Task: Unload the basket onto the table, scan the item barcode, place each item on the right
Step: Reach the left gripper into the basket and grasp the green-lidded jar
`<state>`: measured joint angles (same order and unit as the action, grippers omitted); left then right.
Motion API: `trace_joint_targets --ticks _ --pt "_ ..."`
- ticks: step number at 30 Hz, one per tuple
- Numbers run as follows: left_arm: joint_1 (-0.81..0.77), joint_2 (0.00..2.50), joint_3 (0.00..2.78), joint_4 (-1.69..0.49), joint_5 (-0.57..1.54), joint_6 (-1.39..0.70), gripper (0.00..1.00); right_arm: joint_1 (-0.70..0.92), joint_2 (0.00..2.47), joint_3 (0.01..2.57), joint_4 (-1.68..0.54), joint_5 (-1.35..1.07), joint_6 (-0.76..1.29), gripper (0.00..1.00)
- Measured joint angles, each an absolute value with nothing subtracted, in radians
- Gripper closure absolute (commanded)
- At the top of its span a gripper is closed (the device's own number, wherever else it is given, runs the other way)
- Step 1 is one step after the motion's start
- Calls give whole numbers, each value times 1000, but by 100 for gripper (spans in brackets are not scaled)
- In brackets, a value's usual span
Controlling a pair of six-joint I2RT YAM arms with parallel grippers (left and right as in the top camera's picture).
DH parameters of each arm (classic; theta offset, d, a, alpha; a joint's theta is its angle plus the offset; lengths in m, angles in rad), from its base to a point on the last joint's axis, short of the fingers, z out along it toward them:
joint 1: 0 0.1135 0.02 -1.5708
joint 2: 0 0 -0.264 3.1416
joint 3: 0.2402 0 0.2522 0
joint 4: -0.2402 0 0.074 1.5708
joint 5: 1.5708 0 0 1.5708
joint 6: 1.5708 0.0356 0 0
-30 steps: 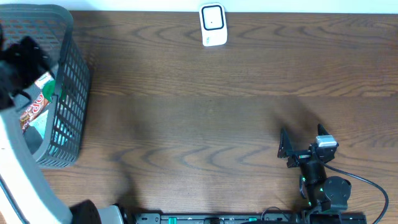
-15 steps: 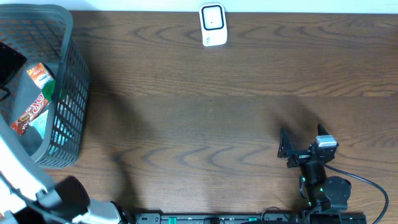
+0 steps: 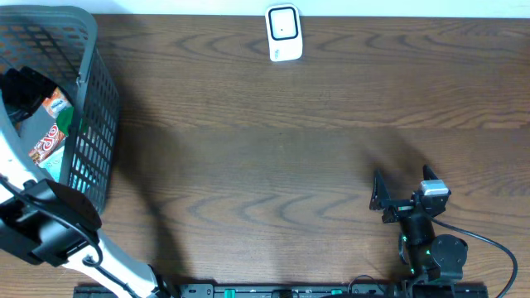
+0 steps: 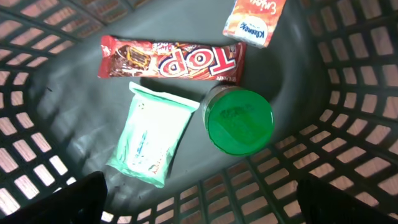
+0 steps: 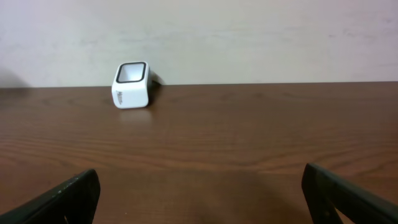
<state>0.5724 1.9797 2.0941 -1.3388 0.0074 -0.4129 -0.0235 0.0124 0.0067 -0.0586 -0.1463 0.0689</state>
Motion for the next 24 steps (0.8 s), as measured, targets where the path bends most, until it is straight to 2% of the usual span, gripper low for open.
trace_joint_targets --ticks 24 --pt "506 2189 2094 -1270 46 -497 2 -23 12 7 -59 -146 71 1"
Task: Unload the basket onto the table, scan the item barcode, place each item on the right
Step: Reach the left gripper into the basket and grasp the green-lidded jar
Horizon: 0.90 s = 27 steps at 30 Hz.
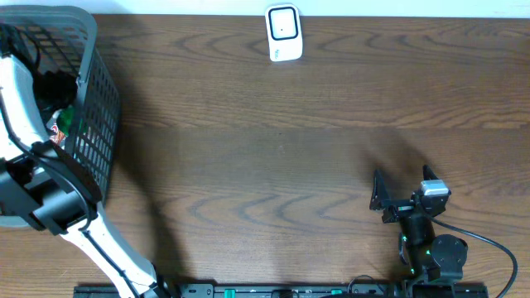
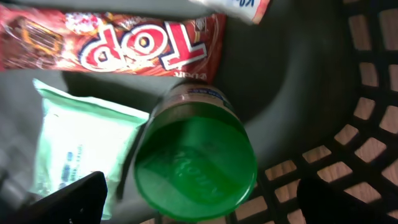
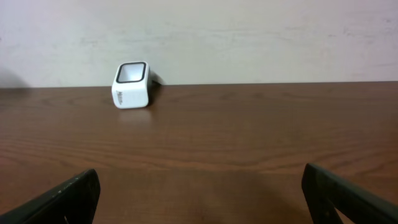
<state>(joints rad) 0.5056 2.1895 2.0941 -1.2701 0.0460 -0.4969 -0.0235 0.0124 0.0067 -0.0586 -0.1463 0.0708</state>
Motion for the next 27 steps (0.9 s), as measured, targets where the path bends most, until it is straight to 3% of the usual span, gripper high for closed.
trace_joint_targets --ticks 25,27 --pt "507 2325 2068 -1274 46 -521 1 -23 12 7 -59 -147 71 1" --pt "507 2326 2068 -1275 46 -521 7 -23 12 7 -59 -147 71 1"
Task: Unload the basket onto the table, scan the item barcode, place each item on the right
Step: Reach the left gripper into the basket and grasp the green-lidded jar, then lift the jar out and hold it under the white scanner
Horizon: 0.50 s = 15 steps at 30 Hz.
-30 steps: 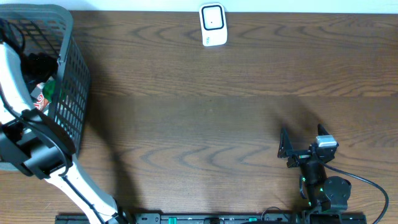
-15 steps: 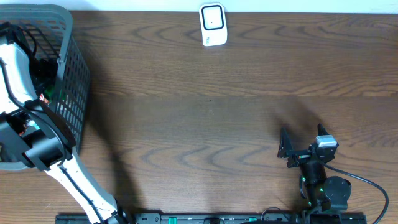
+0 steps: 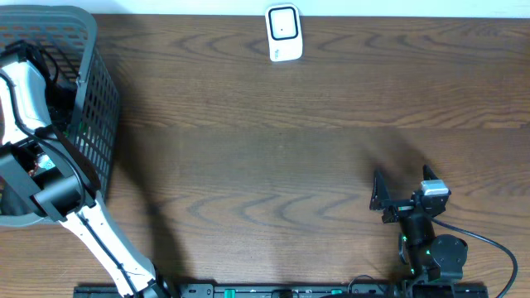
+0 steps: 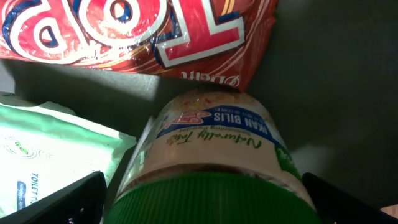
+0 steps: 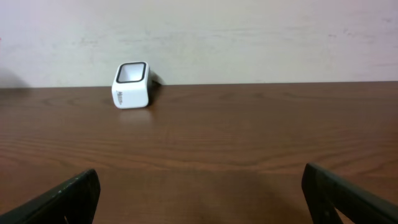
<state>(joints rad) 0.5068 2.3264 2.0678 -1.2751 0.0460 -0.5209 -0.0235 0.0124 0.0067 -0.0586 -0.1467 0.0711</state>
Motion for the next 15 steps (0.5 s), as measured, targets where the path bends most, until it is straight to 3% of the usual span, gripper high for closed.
trace_joint_targets --ticks 9,15 --pt "507 2326 2068 -1284 47 -519 34 -23 12 7 -59 -146 71 1" --pt "507 2326 2068 -1297 47 -520 39 -23 12 7 -59 -146 71 1"
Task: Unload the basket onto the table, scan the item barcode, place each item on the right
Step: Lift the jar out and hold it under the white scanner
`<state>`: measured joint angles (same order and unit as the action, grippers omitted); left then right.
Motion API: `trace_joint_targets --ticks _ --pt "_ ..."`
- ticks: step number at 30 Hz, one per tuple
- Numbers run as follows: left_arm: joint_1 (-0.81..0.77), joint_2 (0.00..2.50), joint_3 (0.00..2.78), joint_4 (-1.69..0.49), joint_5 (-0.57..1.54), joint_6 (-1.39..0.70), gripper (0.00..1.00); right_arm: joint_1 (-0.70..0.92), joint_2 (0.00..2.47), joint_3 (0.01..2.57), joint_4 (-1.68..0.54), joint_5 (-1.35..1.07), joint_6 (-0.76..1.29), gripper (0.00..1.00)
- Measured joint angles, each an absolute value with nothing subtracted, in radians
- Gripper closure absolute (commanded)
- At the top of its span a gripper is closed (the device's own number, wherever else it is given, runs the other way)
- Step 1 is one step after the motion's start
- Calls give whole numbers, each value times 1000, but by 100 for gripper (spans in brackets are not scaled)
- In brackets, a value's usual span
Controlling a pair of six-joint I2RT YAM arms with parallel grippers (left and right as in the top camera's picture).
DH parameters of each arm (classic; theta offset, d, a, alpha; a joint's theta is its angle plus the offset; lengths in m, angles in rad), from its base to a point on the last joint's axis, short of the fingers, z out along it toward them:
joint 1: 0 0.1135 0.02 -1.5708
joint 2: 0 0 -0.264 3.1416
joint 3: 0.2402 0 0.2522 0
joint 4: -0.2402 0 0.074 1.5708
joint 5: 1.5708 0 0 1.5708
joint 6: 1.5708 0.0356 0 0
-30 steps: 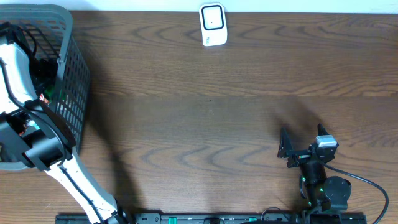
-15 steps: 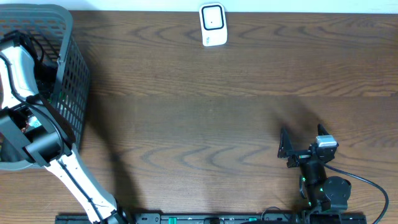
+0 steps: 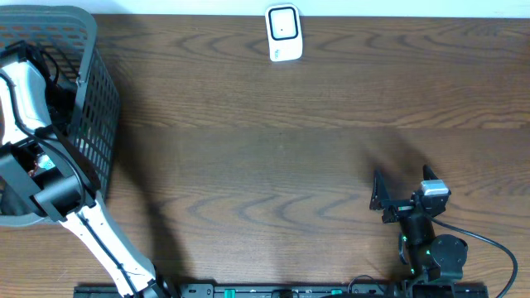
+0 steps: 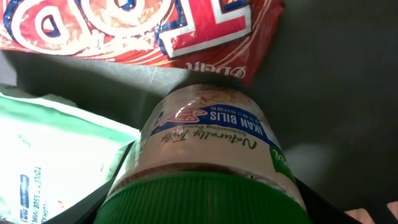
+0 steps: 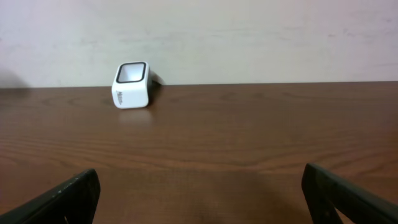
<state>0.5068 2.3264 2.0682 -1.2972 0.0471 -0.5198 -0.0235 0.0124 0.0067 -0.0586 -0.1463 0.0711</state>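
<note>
A jar [image 4: 208,143] with a green lid and a pale label lies in the grey basket [image 3: 93,108] at the table's left end. In the left wrist view my left gripper [image 4: 205,208] has a finger pressed against each side of the lid, shut on the jar. From overhead the jar is hidden under the left arm. The white scanner [image 3: 282,33] stands at the far edge of the table, and the right wrist view shows this scanner [image 5: 131,84] too. My right gripper [image 5: 199,193] is open over bare wood near the front right, holding nothing.
Beside the jar in the basket lie a red candy bar wrapper [image 4: 124,31] and a pale green wipes pack [image 4: 50,155]. The basket's mesh walls surround the left arm. Brown table wood [image 3: 273,165] stretches between basket and scanner.
The left gripper's fingers have come in against the sides of the jar's green lid, and the jar sits a little closer in view. The right arm has not moved.
At first my left gripper hung open high over the basket's contents. It was then lower, over the green-lidded jar, and then lower again with the lid between its open fingers. Now the fingers press on the lid. The right gripper stayed open and still.
</note>
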Motion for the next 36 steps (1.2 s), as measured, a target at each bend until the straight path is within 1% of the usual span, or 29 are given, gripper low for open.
trace_joint_targets --ticks 11,15,28,32,36 --pt "508 2310 2070 -1356 -27 -519 39 -23 12 7 -59 -146 71 1" --pt "508 2238 2070 -1354 -38 -516 39 -23 12 7 -59 -146 71 1" --pt "509 1675 2077 -1353 -42 -516 39 -23 12 7 -59 -147 71 1" --pt "505 1510 2078 -1305 44 -517 39 -23 12 7 -59 -146 71 1" --pt "434 1407 2081 -1265 152 -517 39 -23 12 7 -58 -146 71 1"
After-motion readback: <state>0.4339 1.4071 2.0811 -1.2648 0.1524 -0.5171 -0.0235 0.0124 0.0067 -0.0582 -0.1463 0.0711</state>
